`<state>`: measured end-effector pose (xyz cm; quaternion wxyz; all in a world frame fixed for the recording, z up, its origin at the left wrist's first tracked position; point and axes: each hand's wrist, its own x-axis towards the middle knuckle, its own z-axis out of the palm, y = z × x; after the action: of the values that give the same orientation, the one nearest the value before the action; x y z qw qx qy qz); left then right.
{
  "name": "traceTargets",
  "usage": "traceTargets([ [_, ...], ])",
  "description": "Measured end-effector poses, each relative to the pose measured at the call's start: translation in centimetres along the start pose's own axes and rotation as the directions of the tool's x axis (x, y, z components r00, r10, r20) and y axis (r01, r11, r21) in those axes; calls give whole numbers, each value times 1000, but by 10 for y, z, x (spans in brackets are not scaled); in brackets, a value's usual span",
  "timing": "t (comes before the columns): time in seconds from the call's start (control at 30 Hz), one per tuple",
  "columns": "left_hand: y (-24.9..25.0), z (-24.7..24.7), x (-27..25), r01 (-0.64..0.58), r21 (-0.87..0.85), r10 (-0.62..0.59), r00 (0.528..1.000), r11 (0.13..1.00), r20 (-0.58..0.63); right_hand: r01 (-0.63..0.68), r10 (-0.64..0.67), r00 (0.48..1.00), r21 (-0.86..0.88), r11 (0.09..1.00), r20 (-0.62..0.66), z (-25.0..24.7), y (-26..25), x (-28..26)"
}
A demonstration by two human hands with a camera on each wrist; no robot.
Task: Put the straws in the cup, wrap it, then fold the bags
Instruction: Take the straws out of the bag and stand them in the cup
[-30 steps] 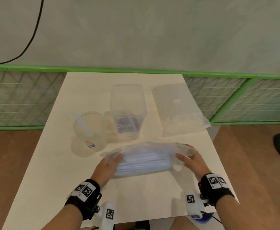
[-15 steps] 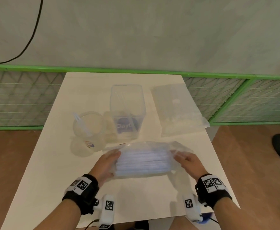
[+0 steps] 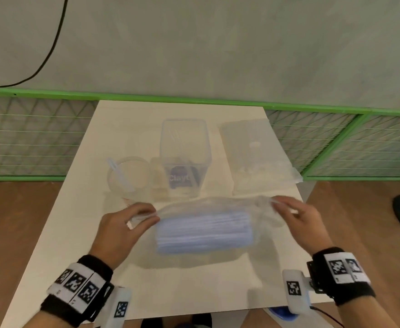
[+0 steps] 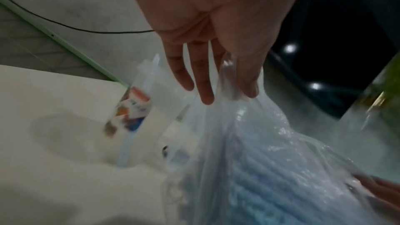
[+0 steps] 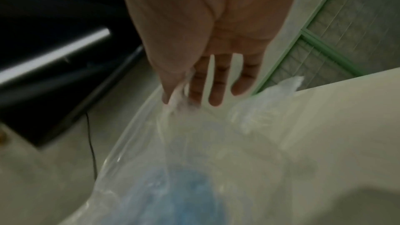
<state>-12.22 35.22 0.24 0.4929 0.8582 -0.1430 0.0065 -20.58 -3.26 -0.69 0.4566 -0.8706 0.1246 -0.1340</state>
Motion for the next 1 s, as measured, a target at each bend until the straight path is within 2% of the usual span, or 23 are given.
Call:
traceTargets([
  [0.07,-18,4,-2,86,81,-98,982,993,159,-25,53,985,-174,984,162,12,19,0],
  [0.1,-23,5,-2,125,94,-142,969,988,201,-21,69,976,-224,974,206,16,24,2],
  [0.17,-22,4,3,131,60,-139,977,990,164,0,53,978,-257,967,200,14,17,12],
  [0.23,-9,-7,9,-17,43,14,999,999,53,91,-62,991,-255,963,121,2,-4,19],
  [0.3,5,-20,10,-193,94,196,980,977,-26,187,-193,981,-220,957,-7,-11,-25,16],
  [0.37,4,-25,5,-212,113,218,975,971,-41,171,-193,976,-199,965,-99,-15,-32,8],
  [0.4,-3,-24,0,-173,101,176,984,980,-22,119,-141,984,-187,975,-106,-12,-29,5],
  [0.47,-23,-17,-10,-15,86,10,998,996,56,11,-20,999,-197,980,-46,3,-12,1],
  [0.53,-38,-11,-16,121,105,-133,984,987,121,-43,45,999,-218,975,6,17,5,0],
  [0.6,-44,-9,-15,183,76,-190,976,980,104,-92,95,995,-221,971,2,21,10,2],
  [0.67,-46,-10,-11,250,-15,-250,968,968,32,-93,94,996,-253,963,-6,21,9,4],
  [0.73,-46,-10,-8,300,-61,-301,954,952,-14,-11,2,1000,-330,944,-29,27,1,7],
  [0.83,-43,-7,-10,338,-109,-341,940,935,-16,211,-234,972,-363,908,-19,57,-31,9],
  [0.9,-40,-4,-13,353,-135,-358,934,926,-16,349,-334,937,-290,891,102,93,-64,4],
  [1.0,-39,-3,-17,354,-162,-363,931,921,-34,501,-422,847,-219,838,325,153,-107,-8],
])
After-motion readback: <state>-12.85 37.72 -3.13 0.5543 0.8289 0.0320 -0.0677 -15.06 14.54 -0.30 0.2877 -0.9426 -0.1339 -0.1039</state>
